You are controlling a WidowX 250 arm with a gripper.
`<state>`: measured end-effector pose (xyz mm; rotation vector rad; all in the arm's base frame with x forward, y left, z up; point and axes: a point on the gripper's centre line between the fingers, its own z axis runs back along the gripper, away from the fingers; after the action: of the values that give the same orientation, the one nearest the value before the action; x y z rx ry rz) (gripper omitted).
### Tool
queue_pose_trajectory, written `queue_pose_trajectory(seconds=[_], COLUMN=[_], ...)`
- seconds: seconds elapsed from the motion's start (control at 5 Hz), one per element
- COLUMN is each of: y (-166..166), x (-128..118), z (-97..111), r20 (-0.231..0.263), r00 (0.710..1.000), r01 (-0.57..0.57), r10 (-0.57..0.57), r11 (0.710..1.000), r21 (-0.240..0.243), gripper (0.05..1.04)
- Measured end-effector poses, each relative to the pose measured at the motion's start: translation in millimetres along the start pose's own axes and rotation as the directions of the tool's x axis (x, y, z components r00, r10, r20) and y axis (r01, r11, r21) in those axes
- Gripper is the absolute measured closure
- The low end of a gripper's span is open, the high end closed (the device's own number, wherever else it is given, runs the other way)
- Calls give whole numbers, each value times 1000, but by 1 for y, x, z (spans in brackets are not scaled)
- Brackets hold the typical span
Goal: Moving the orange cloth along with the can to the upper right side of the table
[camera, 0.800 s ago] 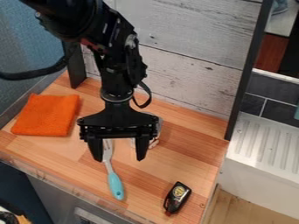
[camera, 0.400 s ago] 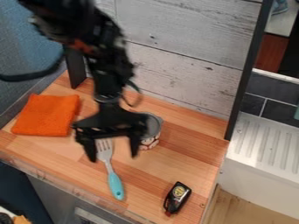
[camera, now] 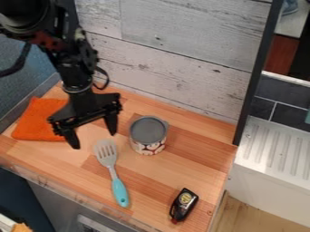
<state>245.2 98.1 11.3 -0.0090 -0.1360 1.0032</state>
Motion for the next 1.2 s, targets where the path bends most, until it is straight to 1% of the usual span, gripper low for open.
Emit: queue_pose_trajectory(seconds=[0.2, 0.4, 0.6, 0.8, 1.0, 1.2], y=[8, 14, 19, 26, 36, 47], x=[41, 75, 107, 122, 127, 126], z=[-12, -24, -30, -38, -38, -44], r20=[96, 132, 151, 155, 166, 150], r00=[984, 964, 932, 913, 896, 880], r01=[-154, -243, -343, -393, -432, -470], r10=[150, 233, 330, 377, 412, 451], r11=[987, 967, 937, 915, 895, 872], r21=[39, 69, 69, 92, 108, 137], gripper=[82, 82, 82, 82, 82, 82])
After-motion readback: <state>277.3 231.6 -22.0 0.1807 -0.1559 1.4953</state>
